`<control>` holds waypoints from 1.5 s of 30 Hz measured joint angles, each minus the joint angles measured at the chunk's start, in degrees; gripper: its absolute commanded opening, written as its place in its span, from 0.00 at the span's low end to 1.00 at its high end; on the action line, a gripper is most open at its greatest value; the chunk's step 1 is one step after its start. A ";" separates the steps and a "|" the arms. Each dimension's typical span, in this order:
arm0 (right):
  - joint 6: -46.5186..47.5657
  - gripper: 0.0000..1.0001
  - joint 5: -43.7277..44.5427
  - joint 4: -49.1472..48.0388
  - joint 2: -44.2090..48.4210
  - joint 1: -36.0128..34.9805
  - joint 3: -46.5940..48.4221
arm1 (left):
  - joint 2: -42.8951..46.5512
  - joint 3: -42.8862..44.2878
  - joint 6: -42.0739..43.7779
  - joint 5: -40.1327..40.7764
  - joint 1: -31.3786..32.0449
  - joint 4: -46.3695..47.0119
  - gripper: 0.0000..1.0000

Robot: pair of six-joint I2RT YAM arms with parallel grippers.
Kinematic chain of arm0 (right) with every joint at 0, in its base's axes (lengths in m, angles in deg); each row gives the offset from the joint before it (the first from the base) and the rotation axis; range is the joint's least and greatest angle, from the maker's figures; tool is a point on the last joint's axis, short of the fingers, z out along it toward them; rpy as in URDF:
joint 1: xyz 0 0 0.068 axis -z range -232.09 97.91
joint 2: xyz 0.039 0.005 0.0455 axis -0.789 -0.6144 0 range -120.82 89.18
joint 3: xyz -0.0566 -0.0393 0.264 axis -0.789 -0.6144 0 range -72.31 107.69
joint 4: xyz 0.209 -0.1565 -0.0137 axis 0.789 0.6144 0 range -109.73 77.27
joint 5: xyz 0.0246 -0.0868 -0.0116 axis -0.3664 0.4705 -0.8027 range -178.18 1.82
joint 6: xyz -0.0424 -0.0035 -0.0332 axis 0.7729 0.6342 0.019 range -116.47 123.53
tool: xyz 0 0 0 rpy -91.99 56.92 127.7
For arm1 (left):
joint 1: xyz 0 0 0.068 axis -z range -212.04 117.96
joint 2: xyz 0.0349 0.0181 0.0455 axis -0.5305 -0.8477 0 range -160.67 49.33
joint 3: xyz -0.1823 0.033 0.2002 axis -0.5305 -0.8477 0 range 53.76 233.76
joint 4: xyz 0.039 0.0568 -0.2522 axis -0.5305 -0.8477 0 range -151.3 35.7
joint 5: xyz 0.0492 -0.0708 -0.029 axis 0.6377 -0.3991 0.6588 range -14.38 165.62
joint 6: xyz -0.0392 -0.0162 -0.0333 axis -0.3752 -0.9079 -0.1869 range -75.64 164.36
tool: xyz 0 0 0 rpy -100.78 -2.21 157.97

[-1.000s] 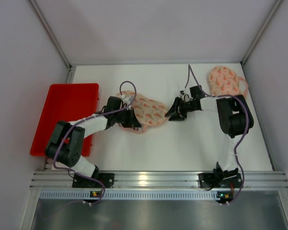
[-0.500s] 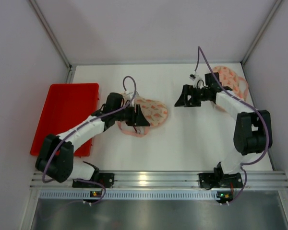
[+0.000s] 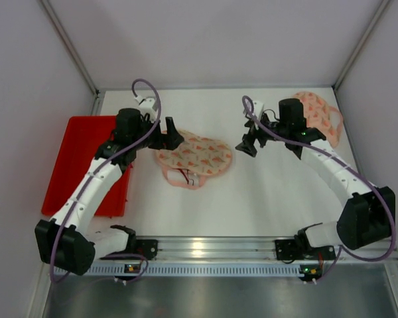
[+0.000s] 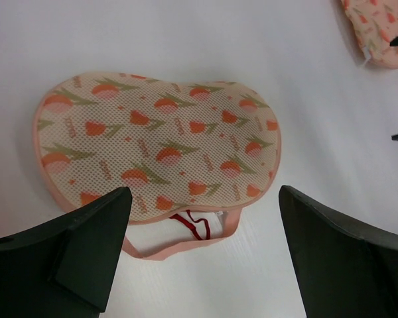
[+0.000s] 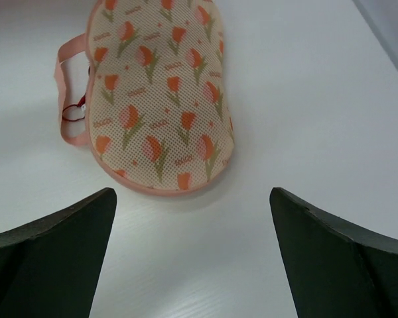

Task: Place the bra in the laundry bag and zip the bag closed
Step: Zip the zipper on the laundry bag, then adjust the bra in the laundry bag.

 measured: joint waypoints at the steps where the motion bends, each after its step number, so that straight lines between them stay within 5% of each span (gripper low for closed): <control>1: 3.37 0.99 -1.25 0.70 -0.63 -0.92 0.74 | -0.61 1.33 0.79 1.40 -0.13 -0.96 0.98; 7: 18.36 0.93 1.49 -1.51 -5.60 -10.34 0.72 | -3.96 3.76 -0.28 2.84 -5.33 -3.72 0.94; 11: 22.93 0.62 5.33 -5.18 -6.97 -19.23 -6.08 | -5.92 3.85 -1.16 0.46 -11.30 -5.79 0.94; 18: 23.39 0.35 15.54 -19.30 -9.35 -28.46 -16.35 | -6.03 4.04 -1.14 -2.45 -12.37 -7.26 0.94; 36: 25.14 0.36 30.10 -36.20 -23.23 -36.04 -16.41 | -5.60 3.04 1.29 -1.79 -12.44 -8.24 0.97; 45: 25.83 0.52 33.88 -41.92 -21.24 -36.04 -17.42 | -4.96 2.86 2.54 -1.92 -12.44 -9.11 0.97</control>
